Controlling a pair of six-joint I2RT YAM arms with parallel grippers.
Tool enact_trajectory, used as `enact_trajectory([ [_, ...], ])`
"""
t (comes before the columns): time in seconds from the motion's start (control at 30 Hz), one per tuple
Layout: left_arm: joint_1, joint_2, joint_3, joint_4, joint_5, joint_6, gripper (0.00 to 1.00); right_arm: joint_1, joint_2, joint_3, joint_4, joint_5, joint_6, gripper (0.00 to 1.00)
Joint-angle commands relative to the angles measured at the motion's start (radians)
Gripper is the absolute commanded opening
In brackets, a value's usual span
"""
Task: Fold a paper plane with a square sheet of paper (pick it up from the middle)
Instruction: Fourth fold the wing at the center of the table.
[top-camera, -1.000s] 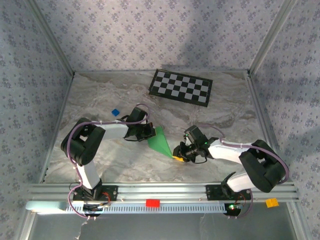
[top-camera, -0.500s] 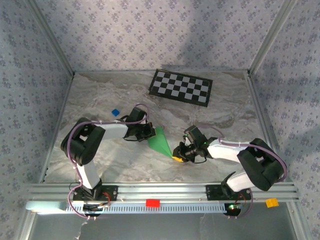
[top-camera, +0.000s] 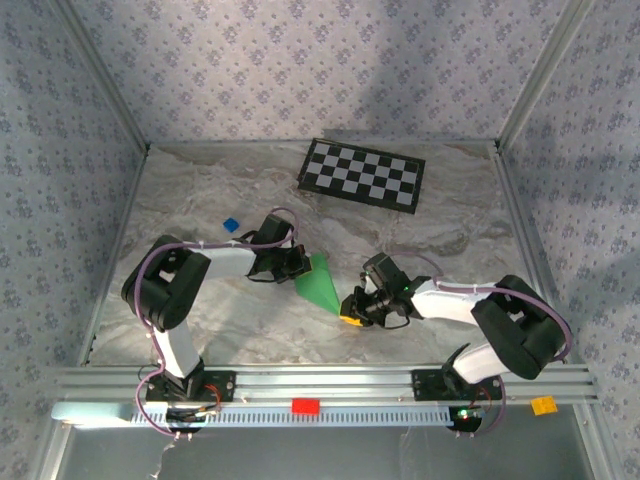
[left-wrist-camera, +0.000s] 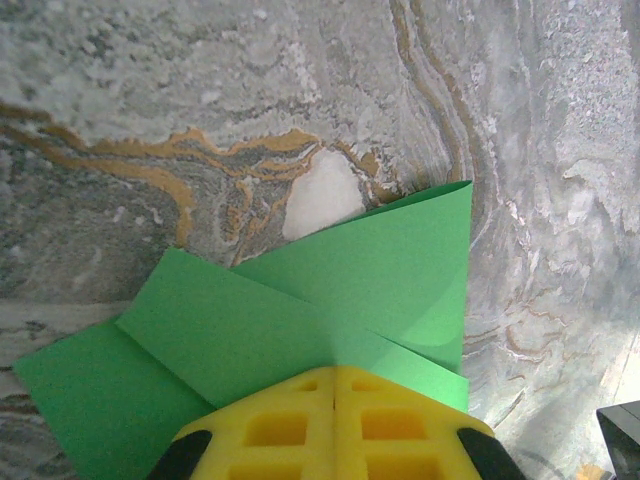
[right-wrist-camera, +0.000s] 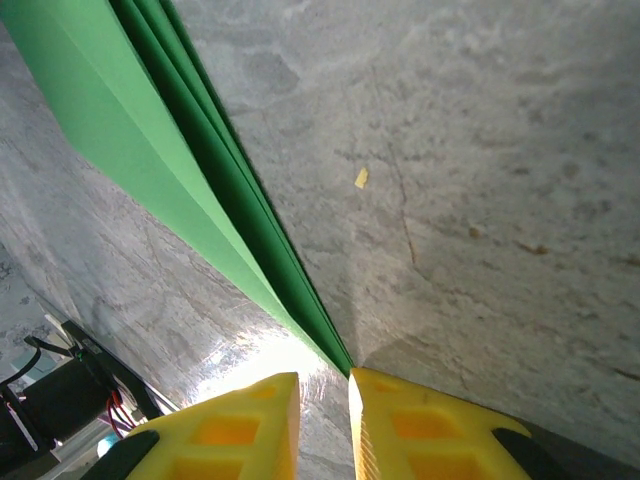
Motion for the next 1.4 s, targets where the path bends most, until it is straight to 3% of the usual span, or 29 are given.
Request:
enact_trajectory([
  [0.0,0.008,0.021,-0.017,-0.096,-0.048,0.004,0.0,0.006,-0.004,0.019,-0.016,0.023,-0.016,0.22],
  [0.23,0.009,0.018,-0.007,-0.108,-0.049,0.004,0.0,0.001,-0.067,-0.022,-0.087,0.051,0.016,0.24],
  [0.73,0.009,0.017,-0.004,-0.108,-0.044,0.0,0.0,0.016,0.023,0.019,0.051,0.028,0.036,0.24],
  [1.37,0.009,0.013,0.006,-0.118,-0.044,0.006,0.0,0.003,0.01,0.053,0.02,0.064,-0.012,0.24],
])
